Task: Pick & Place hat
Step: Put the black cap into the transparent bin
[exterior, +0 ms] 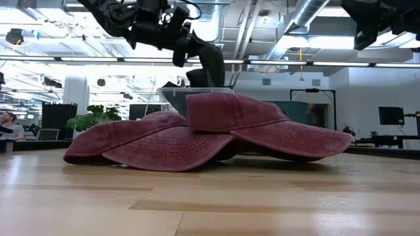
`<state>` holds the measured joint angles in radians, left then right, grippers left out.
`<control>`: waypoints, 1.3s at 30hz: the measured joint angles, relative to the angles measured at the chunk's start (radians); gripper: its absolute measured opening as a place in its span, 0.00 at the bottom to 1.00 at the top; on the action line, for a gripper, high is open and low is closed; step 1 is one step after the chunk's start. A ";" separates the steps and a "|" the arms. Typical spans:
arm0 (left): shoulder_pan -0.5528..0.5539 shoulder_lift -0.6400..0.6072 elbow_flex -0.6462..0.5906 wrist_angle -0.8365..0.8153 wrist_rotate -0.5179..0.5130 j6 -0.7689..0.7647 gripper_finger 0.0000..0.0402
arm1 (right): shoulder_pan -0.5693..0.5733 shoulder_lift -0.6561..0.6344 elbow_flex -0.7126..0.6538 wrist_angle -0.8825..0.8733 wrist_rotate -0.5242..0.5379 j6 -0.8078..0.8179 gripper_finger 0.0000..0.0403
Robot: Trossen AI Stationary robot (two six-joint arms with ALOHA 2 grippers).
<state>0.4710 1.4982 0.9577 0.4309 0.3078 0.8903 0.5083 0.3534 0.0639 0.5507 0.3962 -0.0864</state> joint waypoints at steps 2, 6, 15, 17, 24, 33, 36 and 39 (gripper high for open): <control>-0.006 0.000 0.000 -0.016 0.000 -0.005 0.03 | 0.000 0.000 0.000 0.000 0.000 0.000 0.40; -0.033 -0.016 0.000 -0.087 -0.001 -0.004 0.03 | 0.000 0.000 0.000 0.001 0.000 0.000 0.40; 0.000 -0.048 0.000 -0.188 -0.020 0.038 0.03 | 0.000 0.000 0.000 -0.008 0.002 0.007 0.40; 0.027 -0.048 0.000 -0.228 -0.019 0.016 0.03 | 0.000 0.000 0.000 -0.019 0.002 0.007 0.40; 0.053 -0.048 -0.033 -0.238 -0.010 -0.031 0.03 | 0.000 0.000 0.000 -0.021 0.004 0.004 0.40; 0.044 -0.049 -0.042 -0.236 -0.023 -0.088 0.10 | 0.000 0.000 0.000 -0.021 0.005 0.000 0.40; 0.038 -0.049 -0.042 -0.237 -0.104 -0.099 0.19 | 0.000 0.000 0.000 -0.021 0.005 0.000 0.40; 0.032 -0.049 -0.042 -0.239 -0.181 -0.115 0.28 | 0.000 0.000 0.000 -0.021 0.006 0.000 0.40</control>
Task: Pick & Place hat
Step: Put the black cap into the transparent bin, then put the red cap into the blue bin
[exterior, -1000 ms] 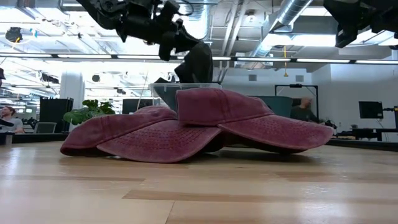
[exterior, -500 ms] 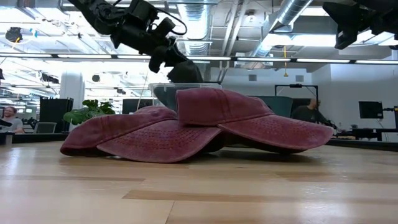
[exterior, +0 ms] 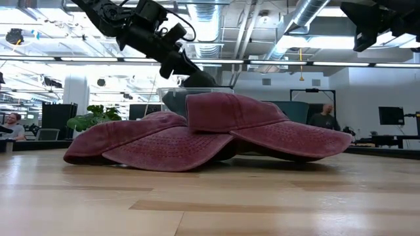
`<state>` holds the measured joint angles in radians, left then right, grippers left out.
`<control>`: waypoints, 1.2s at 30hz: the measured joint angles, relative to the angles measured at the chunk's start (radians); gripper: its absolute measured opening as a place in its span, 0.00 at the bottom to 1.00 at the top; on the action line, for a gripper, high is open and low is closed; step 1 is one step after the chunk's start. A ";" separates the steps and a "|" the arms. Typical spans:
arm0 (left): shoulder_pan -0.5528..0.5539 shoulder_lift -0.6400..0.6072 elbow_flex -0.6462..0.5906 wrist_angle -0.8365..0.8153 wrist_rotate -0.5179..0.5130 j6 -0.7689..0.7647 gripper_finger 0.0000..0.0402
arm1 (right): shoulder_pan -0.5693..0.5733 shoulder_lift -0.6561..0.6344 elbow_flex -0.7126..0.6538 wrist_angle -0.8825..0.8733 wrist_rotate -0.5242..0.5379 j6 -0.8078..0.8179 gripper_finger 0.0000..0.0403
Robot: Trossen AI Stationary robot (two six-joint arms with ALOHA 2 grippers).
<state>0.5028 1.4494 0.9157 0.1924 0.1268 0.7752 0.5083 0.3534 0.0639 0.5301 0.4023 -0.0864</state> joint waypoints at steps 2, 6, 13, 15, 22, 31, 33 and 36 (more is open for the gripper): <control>-0.007 0.000 0.000 -0.001 -0.035 -0.003 0.33 | 0.000 0.000 0.000 -0.001 0.000 0.000 0.40; -0.024 0.000 0.000 -0.001 -0.147 0.007 0.40 | 0.000 0.000 0.000 -0.005 0.000 0.000 0.40; -0.077 -0.030 0.000 0.002 -0.266 0.023 0.44 | 0.000 0.000 0.000 -0.012 0.000 0.000 0.40; -0.108 -0.055 0.000 -0.001 -0.267 0.002 0.44 | 0.000 0.000 0.000 -0.015 0.000 0.000 0.40; -0.271 -0.145 -0.001 -0.131 -0.267 -0.022 0.44 | 0.000 0.000 0.000 -0.024 0.000 0.000 0.40; -0.452 -0.188 -0.136 -0.148 -0.270 0.008 0.43 | 0.000 0.000 0.000 -0.024 0.000 0.000 0.40; -0.473 -0.179 -0.173 -0.140 -0.280 0.009 0.43 | 0.000 0.000 0.000 -0.024 0.000 0.000 0.40; -0.490 -0.165 -0.238 -0.094 -0.297 0.009 0.43 | 0.000 0.000 0.000 -0.025 0.000 0.000 0.40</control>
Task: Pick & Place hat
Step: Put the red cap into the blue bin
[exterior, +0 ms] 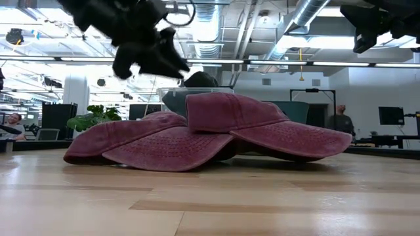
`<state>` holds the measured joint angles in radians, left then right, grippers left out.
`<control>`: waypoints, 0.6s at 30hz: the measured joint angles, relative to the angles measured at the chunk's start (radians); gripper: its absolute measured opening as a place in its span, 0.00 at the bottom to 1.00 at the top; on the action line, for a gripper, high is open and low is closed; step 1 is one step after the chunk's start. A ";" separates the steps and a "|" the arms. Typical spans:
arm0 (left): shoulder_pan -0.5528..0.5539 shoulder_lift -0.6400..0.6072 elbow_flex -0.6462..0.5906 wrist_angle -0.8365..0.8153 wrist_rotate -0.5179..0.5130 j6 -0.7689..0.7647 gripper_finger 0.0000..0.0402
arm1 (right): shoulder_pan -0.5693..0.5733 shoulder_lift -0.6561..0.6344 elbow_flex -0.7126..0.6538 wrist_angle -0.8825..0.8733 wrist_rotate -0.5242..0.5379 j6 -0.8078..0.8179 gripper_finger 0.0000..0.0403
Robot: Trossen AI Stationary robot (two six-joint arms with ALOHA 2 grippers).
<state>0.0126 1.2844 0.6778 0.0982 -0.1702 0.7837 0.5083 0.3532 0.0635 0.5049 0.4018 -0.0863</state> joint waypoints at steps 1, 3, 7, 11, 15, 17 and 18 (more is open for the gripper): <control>-0.002 0.006 -0.024 0.036 -0.002 0.001 0.43 | 0.000 0.000 0.000 0.000 0.000 0.000 0.40; -0.002 0.018 -0.073 0.110 -0.003 0.000 0.43 | 0.000 0.000 0.000 0.000 0.000 0.000 0.40; -0.002 0.051 -0.144 0.221 -0.002 0.001 0.43 | 0.000 0.000 0.000 0.001 0.000 0.000 0.40; -0.003 0.084 -0.170 0.300 -0.002 0.000 0.43 | 0.000 0.000 0.000 0.001 0.000 -0.001 0.40; -0.027 0.091 -0.171 0.329 -0.002 -0.003 0.43 | 0.000 0.000 0.000 0.005 0.000 -0.001 0.40; -0.045 0.091 -0.171 0.341 -0.002 -0.003 0.43 | 0.000 0.000 0.000 0.005 0.000 0.005 0.40; -0.055 0.091 -0.171 0.344 -0.002 -0.004 0.43 | 0.000 0.000 0.000 0.005 0.000 0.010 0.40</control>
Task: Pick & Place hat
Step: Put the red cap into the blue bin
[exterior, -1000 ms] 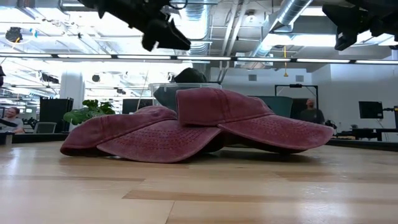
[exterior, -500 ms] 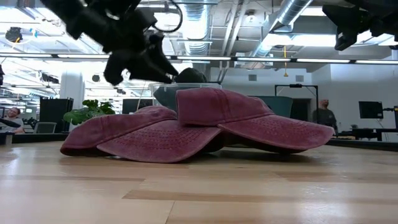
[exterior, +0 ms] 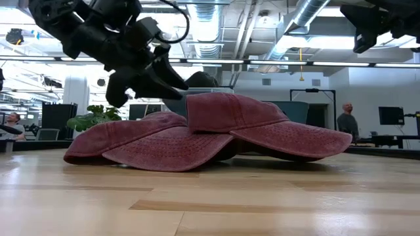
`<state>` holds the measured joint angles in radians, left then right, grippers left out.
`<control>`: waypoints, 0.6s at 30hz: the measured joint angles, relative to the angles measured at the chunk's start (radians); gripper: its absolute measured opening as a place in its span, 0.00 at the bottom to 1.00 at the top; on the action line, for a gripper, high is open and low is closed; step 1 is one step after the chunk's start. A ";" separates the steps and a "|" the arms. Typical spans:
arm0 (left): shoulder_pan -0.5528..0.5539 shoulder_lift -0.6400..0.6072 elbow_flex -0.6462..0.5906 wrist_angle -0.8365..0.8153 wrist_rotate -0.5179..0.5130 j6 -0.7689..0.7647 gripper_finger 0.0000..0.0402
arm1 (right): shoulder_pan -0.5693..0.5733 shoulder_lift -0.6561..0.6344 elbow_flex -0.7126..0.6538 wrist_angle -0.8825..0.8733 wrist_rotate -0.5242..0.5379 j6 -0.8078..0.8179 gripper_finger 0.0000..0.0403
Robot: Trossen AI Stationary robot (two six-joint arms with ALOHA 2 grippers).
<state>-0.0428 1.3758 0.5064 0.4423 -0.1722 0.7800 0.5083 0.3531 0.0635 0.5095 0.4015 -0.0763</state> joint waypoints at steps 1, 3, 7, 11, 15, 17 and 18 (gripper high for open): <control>-0.010 0.000 0.000 0.003 0.000 -0.004 0.43 | 0.000 0.000 0.000 0.000 0.000 0.007 0.40; -0.032 0.000 0.000 0.008 0.000 -0.022 0.43 | 0.000 0.000 0.000 -0.001 0.000 0.026 0.40; -0.068 0.000 0.000 0.017 0.000 -0.026 0.43 | 0.000 0.000 0.000 -0.008 0.000 0.050 0.40; -0.089 0.000 0.000 0.017 -0.014 -0.026 0.43 | 0.000 0.000 0.000 -0.008 0.000 0.051 0.40; -0.101 0.000 0.000 0.016 -0.102 -0.026 0.43 | 0.000 0.000 0.000 -0.008 0.000 0.051 0.40; -0.102 0.000 0.000 0.013 -0.129 -0.027 0.43 | 0.000 0.000 0.000 -0.008 0.000 0.051 0.40; -0.102 0.000 0.000 0.012 -0.134 -0.027 0.43 | 0.000 0.000 0.000 -0.008 0.000 0.051 0.40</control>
<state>-0.1448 1.3758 0.5064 0.4544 -0.3062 0.7532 0.5083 0.3531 0.0635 0.5011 0.4011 -0.0257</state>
